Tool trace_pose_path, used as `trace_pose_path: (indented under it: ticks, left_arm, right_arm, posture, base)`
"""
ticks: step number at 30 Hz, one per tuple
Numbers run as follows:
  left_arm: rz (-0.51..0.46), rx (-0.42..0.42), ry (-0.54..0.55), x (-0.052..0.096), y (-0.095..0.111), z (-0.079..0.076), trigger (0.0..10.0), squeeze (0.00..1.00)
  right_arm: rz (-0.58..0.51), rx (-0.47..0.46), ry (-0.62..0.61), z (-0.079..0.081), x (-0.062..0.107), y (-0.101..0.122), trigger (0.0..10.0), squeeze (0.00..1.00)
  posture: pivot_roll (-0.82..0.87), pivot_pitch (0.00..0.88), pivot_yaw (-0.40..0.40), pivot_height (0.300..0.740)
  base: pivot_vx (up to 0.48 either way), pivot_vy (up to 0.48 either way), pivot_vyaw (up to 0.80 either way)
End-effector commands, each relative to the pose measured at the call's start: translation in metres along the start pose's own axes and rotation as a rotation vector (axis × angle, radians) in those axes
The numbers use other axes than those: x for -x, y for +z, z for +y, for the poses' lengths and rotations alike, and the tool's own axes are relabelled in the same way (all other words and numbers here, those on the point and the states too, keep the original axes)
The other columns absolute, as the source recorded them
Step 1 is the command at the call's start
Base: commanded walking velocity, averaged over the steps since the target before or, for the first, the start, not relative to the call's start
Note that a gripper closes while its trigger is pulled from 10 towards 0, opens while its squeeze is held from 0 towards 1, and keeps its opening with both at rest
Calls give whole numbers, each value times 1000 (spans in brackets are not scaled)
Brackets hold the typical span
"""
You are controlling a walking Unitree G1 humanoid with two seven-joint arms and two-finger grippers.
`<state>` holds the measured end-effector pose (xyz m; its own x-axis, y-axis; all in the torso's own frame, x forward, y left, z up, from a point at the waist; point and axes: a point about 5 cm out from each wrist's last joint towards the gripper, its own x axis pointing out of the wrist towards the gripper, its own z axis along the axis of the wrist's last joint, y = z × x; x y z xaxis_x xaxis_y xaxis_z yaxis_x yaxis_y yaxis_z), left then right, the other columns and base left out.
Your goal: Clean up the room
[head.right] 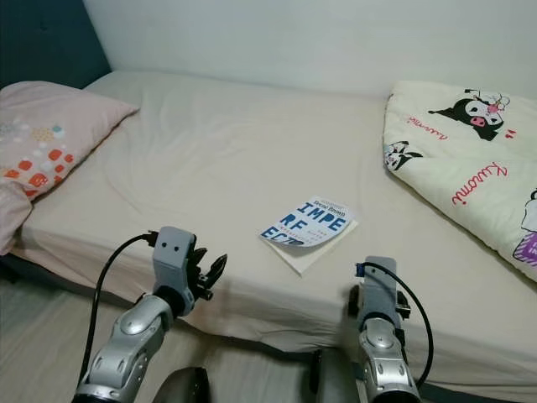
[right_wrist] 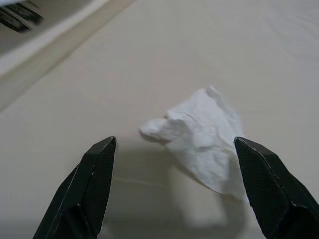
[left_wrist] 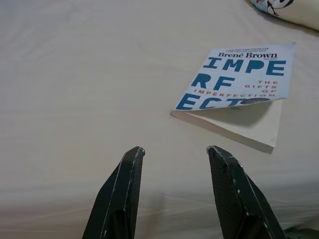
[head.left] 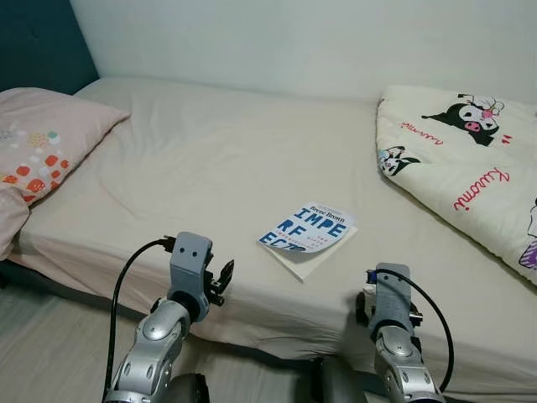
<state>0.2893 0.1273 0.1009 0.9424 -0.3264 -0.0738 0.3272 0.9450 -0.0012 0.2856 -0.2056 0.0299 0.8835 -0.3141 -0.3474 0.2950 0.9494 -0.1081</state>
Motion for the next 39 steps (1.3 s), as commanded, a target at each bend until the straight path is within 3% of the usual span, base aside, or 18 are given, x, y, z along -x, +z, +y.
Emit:
trace_pose_path:
  ticks: [1, 3, 4, 11, 19, 26, 27, 29, 30, 31, 32, 34, 35, 37, 38, 39]
  left_arm:
    - [5, -12, 4, 2, 1, 5, 10000, 0]
    - [4, -11, 3, 2, 2, 5, 10000, 0]
    - [3, -10, 0, 2, 2, 4, 10000, 0]
    - [-3, -1, -23, 2, 3, 0, 10000, 0]
    - [-7, -1, -38, 4, 5, -1, 10000, 0]
    - [-12, 2, -52, 4, 6, -2, 10000, 0]
    - [-17, 9, -65, 3, 7, -4, 10000, 0]
    - [-17, 9, -65, 3, 7, -4, 10000, 0]
    - [-19, 18, -83, 3, 7, -6, 10000, 0]
    - [-19, 18, -83, 3, 7, -6, 10000, 0]
    - [-15, 18, -122, 4, 7, -10, 10000, 0]
    - [-15, 18, -122, 4, 7, -10, 10000, 0]
    - [-9, 9, -152, 5, 6, -13, 10000, 0]
    - [-9, 9, -152, 5, 6, -13, 10000, 0]
    - [-5, 3, -161, 6, 6, -14, 10000, 0]
    - [-3, -2, -163, 6, 6, -13, 10000, 0]
  right_arm:
    - [15, -26, 9, 1, -1, -5, 10000, 125]
    - [23, -29, 11, 1, -1, -7, 10000, 125]
    - [38, -33, 10, 0, -2, -9, 10000, 0]
    - [68, -44, -11, -5, -6, -16, 10000, 0]
    - [17, -127, -130, -21, -12, -12, 10000, 0]
    - [11, -138, -148, -23, -13, -12, 10000, 0]
    - [7, -142, -148, -23, -13, -13, 9176, 0]
    - [7, -142, -148, -23, -13, -13, 9176, 0]
    - [5, -144, -147, -23, -13, -13, 6510, 0]
    - [5, -144, -147, -23, -13, -13, 6510, 0]
    - [12, -143, -151, -23, -13, -14, 4078, 0]
    - [12, -143, -151, -23, -13, -14, 4078, 0]
    - [18, -143, -155, -24, -13, -16, 2745, 0]
    - [18, -143, -155, -24, -13, -16, 2745, 0]
    - [21, -146, -158, -24, -14, -16, 1451, 0]
    - [23, -148, -159, -24, -14, -16, 902, 0]
  posture:
    - [21, 170, -2, 595]
    - [21, 170, -2, 595]
    - [20, 170, -1, 595]
    - [25, 175, 2, 595]
    - [46, 180, 15, 595]
    - [46, 174, 19, 595]
    - [45, 171, 19, 595]
    - [45, 171, 19, 595]
    - [45, 171, 19, 595]
    - [45, 171, 19, 595]
    - [46, 169, 17, 595]
    - [46, 169, 17, 595]
    - [49, 169, 16, 595]
    - [49, 169, 16, 595]
    - [50, 173, 15, 595]
    - [51, 172, 14, 595]
  base:
    - [0, 0, 0]
    - [0, 0, 0]
    - [0, 0, 0]
    - [0, 0, 0]
    - [0, 0, 0]
    - [0, 0, 0]
    - [0, 0, 0]
    - [0, 0, 0]
    - [0, 0, 0]
    - [0, 0, 0]
    - [0, 0, 0]
    - [0, 0, 0]
    - [0, 0, 0]
    - [0, 0, 0]
    - [0, 0, 0]
    - [0, 0, 0]
